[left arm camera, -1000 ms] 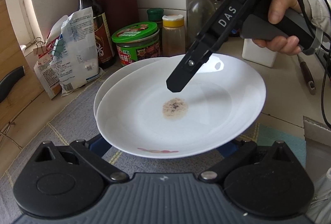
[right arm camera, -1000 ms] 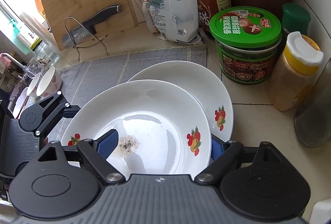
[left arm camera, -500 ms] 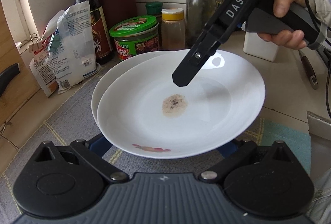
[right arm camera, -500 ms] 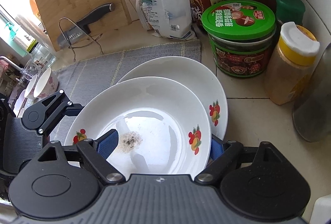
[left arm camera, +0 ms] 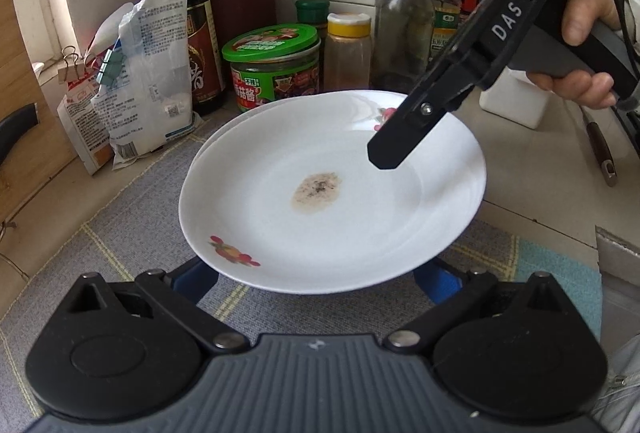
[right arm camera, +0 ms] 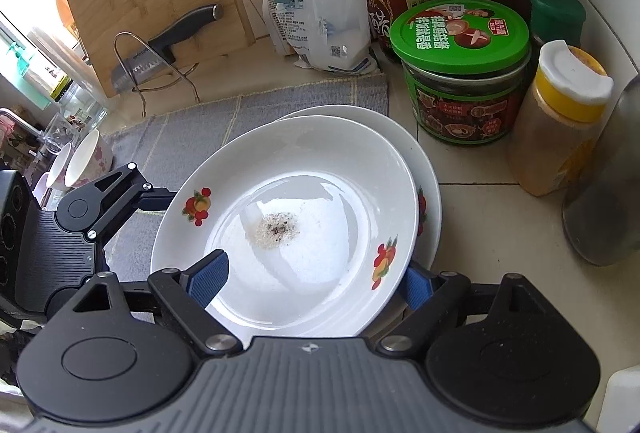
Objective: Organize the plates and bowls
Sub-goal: 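Lower the held plate onto the plate stack with the right gripper, then set the plate on the stack and open the right gripper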
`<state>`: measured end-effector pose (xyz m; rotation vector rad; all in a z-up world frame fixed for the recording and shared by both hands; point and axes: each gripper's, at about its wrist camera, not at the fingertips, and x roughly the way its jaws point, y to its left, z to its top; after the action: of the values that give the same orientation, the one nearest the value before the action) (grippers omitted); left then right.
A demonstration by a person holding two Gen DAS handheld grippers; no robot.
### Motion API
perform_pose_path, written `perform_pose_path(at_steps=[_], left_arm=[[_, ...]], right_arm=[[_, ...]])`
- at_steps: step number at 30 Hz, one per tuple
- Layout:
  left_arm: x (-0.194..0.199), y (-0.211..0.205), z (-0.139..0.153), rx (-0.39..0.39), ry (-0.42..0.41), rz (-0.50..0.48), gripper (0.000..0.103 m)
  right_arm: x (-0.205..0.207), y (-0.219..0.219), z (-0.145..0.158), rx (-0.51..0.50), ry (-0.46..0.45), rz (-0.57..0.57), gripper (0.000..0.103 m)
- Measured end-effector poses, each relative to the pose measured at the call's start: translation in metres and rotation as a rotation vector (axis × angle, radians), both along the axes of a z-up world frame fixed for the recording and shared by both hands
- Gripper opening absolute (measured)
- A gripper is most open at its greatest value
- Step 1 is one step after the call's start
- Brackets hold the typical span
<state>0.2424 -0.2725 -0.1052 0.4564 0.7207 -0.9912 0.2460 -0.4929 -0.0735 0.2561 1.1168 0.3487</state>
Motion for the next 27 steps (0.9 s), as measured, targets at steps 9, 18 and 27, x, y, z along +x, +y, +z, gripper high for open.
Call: perform_pose_path(at_steps=[9, 18, 27], left_arm=[[0.0019, 0.0007, 0.0000, -0.001, 0.008, 0.007, 0.103], [0.0007, 0.0012, 0.0000, -0.002, 0.007, 0.008, 0.103], [0.0029, 0.0032, 0.0010, -0.007, 0.018, 0.020, 0.103]], right_arm=[[-0.0021, 0.0009, 0.0025, 0.000, 0.019, -0.010, 0.092], [-0.0045, 0.0014, 0.0050, -0.007, 0.022, -0.012, 0.092], [-0.0065, 0.0016, 0.0065, -0.018, 0.026, -0.013, 0.092]])
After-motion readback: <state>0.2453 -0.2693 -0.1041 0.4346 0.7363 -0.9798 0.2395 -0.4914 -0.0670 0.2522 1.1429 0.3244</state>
